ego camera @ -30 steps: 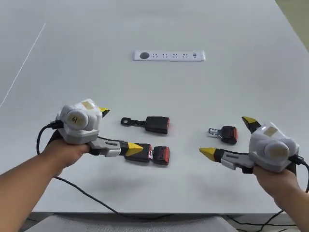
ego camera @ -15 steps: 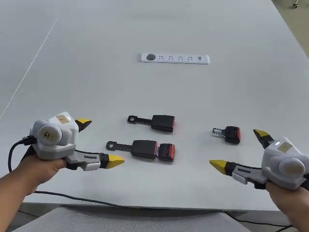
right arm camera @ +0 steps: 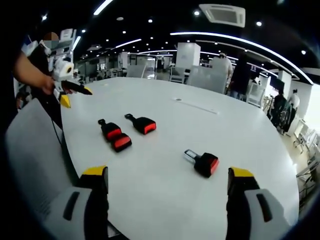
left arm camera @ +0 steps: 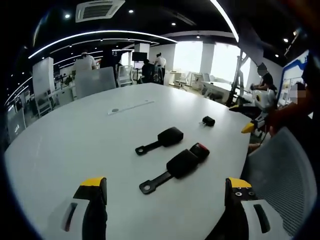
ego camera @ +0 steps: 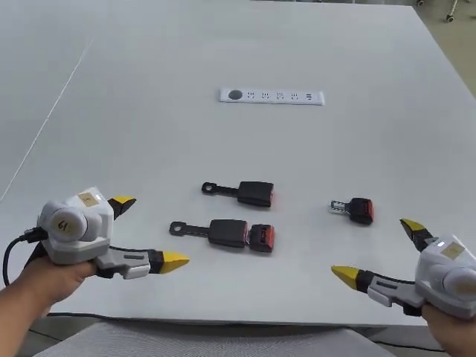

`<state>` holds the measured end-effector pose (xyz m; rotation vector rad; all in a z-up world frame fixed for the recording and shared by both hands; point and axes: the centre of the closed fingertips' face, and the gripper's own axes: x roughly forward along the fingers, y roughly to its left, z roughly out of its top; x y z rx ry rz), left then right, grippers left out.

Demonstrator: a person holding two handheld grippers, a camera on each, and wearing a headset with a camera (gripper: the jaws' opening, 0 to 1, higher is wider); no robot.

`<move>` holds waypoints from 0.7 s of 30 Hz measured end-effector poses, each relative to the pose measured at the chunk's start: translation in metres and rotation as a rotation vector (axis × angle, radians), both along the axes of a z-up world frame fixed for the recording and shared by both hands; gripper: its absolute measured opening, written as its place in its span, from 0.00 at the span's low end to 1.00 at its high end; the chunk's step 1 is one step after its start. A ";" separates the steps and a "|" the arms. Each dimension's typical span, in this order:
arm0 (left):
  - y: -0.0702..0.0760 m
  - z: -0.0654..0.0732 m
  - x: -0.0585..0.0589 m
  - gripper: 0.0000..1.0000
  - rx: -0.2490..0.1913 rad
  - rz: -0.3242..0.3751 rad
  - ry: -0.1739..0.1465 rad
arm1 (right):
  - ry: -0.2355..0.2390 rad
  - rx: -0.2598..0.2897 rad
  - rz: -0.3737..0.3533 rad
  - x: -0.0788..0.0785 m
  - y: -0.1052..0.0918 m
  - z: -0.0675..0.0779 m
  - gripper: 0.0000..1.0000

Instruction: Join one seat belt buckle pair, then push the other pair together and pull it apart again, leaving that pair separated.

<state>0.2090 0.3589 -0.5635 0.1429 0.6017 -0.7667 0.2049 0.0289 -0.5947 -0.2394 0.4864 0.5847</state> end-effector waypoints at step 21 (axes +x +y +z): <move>0.001 0.006 0.001 1.00 -0.001 0.003 -0.014 | 0.004 0.000 0.011 0.000 0.010 0.000 1.00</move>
